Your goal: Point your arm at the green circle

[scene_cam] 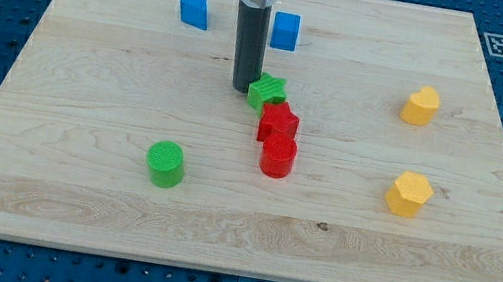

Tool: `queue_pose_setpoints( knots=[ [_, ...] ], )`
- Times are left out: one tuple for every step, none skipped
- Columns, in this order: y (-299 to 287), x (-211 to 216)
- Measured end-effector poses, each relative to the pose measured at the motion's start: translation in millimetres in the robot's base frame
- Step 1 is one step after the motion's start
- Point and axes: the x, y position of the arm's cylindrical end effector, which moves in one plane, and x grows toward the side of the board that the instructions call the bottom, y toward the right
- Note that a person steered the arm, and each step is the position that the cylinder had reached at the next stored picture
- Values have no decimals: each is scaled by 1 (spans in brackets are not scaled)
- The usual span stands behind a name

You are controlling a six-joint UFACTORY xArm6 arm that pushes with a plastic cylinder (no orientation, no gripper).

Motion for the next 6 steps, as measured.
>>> queue_pose_setpoints(
  knots=[
    [0, 0],
    [-18, 1],
    [-72, 13],
    [-110, 42],
    [-123, 92],
    [-119, 142]
  ],
)
